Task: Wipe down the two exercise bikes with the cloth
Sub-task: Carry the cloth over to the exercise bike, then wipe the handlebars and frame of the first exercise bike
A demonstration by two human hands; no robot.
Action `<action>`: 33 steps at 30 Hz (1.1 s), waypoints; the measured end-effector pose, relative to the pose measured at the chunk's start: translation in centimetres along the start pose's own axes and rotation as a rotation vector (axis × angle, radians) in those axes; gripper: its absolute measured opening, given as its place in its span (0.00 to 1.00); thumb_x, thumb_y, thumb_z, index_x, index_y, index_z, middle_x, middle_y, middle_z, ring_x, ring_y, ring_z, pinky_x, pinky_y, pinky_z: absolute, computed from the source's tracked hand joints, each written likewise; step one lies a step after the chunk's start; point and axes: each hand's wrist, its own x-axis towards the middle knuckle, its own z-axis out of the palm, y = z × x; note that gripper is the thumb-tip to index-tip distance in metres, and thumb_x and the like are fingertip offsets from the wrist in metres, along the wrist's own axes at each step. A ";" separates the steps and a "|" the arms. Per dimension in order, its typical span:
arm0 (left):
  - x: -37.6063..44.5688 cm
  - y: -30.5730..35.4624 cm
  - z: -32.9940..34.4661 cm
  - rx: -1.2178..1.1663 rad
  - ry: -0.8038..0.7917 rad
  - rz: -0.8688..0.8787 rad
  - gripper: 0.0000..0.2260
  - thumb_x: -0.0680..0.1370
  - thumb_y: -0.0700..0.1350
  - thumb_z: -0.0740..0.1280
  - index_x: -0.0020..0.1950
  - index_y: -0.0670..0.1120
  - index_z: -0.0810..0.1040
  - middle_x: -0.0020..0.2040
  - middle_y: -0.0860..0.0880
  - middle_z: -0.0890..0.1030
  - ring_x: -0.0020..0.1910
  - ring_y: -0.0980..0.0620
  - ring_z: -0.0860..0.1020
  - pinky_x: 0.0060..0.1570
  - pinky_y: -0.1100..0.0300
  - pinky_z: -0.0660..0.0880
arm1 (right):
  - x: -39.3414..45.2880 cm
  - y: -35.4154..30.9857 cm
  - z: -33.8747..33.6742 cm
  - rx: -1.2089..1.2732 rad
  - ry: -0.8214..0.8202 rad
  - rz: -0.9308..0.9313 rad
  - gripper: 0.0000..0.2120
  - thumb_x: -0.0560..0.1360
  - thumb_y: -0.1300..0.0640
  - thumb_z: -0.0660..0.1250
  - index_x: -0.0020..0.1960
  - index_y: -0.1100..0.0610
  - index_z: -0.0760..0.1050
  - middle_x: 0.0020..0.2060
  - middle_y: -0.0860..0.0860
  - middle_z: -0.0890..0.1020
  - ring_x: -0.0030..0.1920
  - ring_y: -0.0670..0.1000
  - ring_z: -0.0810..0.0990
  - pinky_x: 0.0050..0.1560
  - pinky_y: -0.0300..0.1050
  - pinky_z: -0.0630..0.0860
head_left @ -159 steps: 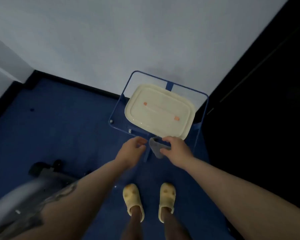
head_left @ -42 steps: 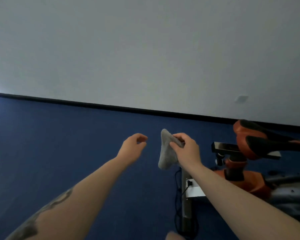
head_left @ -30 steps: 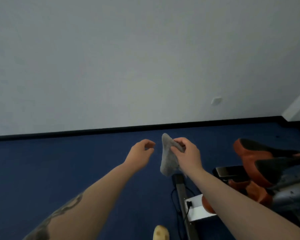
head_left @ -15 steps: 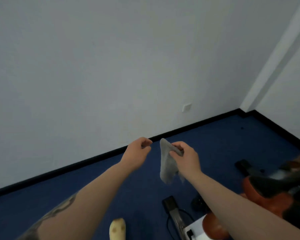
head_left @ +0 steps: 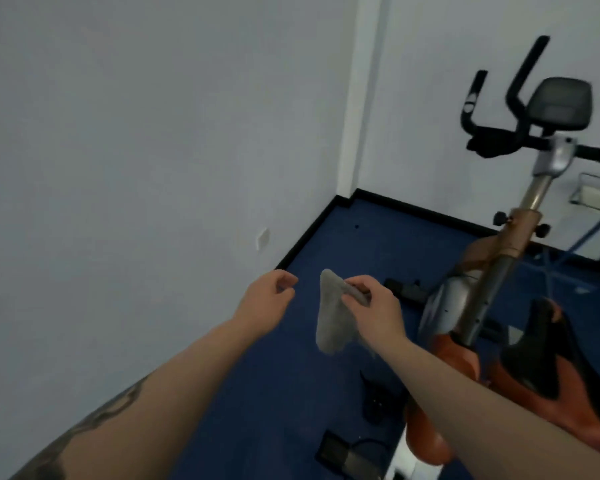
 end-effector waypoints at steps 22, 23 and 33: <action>29.0 11.8 9.8 0.049 -0.421 0.358 0.10 0.81 0.43 0.64 0.61 0.51 0.77 0.59 0.55 0.78 0.59 0.56 0.76 0.59 0.60 0.72 | 21.2 3.5 -8.8 -0.010 0.507 0.151 0.08 0.75 0.57 0.70 0.48 0.44 0.77 0.43 0.40 0.80 0.46 0.40 0.78 0.44 0.36 0.75; 30.5 12.6 10.2 0.056 -0.440 0.383 0.10 0.81 0.43 0.64 0.61 0.51 0.77 0.59 0.55 0.78 0.58 0.56 0.76 0.59 0.60 0.72 | 22.4 3.4 -9.3 -0.010 0.539 0.150 0.08 0.75 0.57 0.70 0.48 0.44 0.77 0.43 0.40 0.80 0.46 0.39 0.78 0.43 0.35 0.74; 46.1 20.4 13.1 0.070 -0.653 0.584 0.10 0.81 0.42 0.63 0.60 0.52 0.77 0.58 0.56 0.78 0.59 0.57 0.75 0.57 0.62 0.70 | 34.0 2.0 -13.5 0.026 0.923 0.244 0.07 0.76 0.58 0.70 0.54 0.51 0.78 0.45 0.43 0.80 0.47 0.41 0.78 0.47 0.39 0.77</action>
